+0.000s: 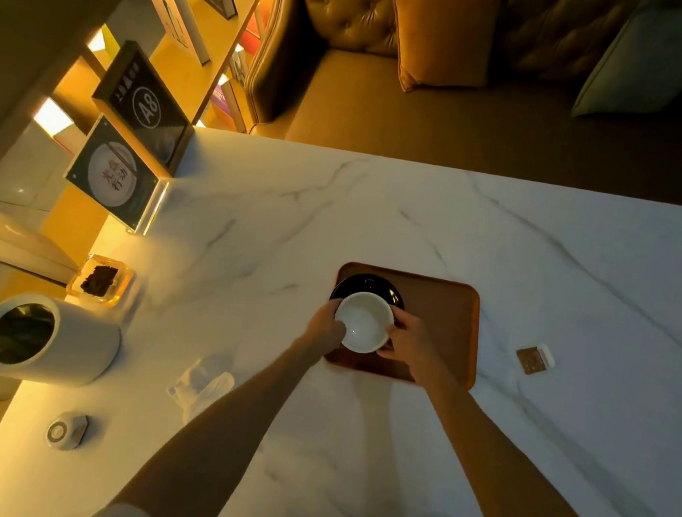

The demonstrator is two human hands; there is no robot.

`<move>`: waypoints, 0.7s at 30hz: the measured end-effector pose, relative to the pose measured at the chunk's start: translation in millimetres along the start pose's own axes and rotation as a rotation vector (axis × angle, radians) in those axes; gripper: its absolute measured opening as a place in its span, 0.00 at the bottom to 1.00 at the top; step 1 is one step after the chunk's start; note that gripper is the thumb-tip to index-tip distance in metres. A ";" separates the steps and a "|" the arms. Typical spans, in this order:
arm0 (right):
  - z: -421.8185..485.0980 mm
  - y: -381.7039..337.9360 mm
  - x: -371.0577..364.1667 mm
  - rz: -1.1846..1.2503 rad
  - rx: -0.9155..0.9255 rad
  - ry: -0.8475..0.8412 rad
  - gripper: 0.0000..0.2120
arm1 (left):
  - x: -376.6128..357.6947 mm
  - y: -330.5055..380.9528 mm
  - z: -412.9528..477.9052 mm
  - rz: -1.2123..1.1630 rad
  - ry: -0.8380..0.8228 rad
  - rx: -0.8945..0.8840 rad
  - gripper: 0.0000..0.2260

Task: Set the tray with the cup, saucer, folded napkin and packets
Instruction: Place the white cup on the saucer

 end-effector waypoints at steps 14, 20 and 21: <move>34.5 -16.1 -4.0 -0.073 -0.120 0.005 0.20 | -8.1 11.7 33.9 0.083 -0.068 0.068 0.22; 35.5 -10.1 -0.4 -0.064 -0.126 -0.003 0.20 | -14.8 8.6 32.6 0.094 -0.081 0.035 0.22; 35.6 -8.9 0.3 -0.064 -0.126 -0.004 0.20 | -15.9 7.7 32.1 0.098 -0.077 0.040 0.22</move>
Point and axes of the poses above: each hand's wrist, its own z-axis towards the middle knuckle, its own x-axis out of the back of the hand, y = z × x, the point moved 5 cm from there along z, towards the middle knuckle, and after that the axes turned 10 degrees about y, right-handed, at the moved point
